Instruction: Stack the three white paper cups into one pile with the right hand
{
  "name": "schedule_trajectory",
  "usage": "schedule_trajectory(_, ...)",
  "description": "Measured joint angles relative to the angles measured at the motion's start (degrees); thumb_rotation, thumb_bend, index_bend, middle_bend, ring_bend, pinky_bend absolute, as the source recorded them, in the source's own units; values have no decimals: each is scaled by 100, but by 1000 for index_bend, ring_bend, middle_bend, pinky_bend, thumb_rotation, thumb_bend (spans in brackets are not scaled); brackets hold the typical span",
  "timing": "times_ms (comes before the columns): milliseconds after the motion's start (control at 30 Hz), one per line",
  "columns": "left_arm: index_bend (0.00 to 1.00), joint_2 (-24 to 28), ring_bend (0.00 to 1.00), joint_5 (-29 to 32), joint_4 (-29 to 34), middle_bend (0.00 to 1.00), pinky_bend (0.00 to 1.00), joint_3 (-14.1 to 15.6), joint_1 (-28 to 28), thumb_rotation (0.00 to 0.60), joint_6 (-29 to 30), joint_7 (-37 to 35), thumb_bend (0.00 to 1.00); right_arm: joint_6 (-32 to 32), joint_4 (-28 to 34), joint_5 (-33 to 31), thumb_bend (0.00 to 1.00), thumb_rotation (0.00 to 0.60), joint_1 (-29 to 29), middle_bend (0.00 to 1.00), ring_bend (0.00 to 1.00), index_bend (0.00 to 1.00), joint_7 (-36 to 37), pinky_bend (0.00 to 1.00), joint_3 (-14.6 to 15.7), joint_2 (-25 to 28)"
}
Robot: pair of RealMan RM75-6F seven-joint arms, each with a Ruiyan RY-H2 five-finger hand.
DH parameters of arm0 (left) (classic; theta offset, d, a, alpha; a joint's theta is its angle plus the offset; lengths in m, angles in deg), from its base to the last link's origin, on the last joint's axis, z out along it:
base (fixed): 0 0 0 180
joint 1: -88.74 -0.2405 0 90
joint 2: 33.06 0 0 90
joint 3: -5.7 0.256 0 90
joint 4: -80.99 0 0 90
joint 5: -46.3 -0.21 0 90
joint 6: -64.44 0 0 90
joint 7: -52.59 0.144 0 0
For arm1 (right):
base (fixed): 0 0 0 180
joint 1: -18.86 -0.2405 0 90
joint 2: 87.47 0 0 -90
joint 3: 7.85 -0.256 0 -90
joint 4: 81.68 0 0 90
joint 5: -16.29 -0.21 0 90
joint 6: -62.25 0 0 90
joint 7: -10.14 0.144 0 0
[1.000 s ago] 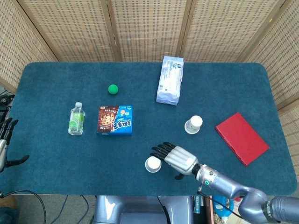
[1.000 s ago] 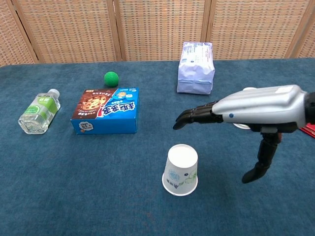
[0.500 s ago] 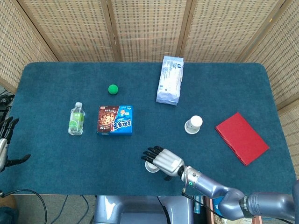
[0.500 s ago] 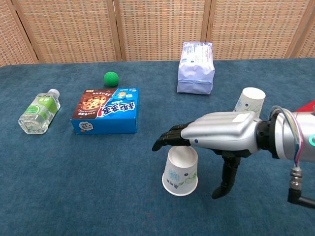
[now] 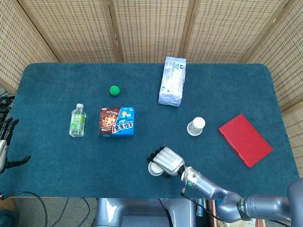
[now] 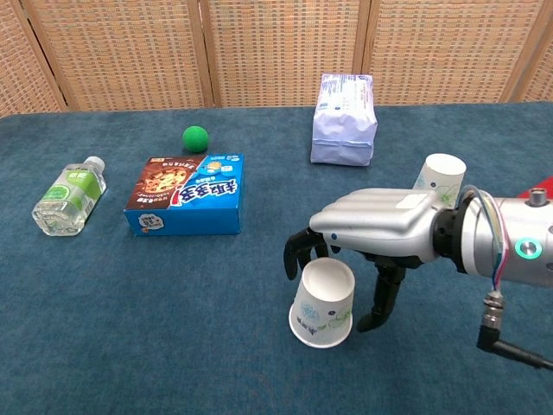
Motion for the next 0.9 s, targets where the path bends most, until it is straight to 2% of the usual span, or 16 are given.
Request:
schedule_trajectory(267,0,-3,0,-36,-89,0,0,24,-7,600,-16,-83,137,323,-175,423,345,600,103,527,410,472,223,395,49,-110)
schedule_trajectory(600,0,4,0,-69,-141,0,0,41,-6,600,-42,-154,137,524,-68,589,358,600,149,536,413,483,478,395,-39,45)
schedule_trajectory(767,0,12,0,-44,-140,0,0,30,5,600,-67,-176,137,869,181,470,365,600,190,534,413,483,575,395,-487,573)
schedule_trajectory(900,0,14,0,-39,-115,0,0,32,10,600,-70,-153,137,1045,246,65,377,600,226,535,413,483,605,395,-889,994)
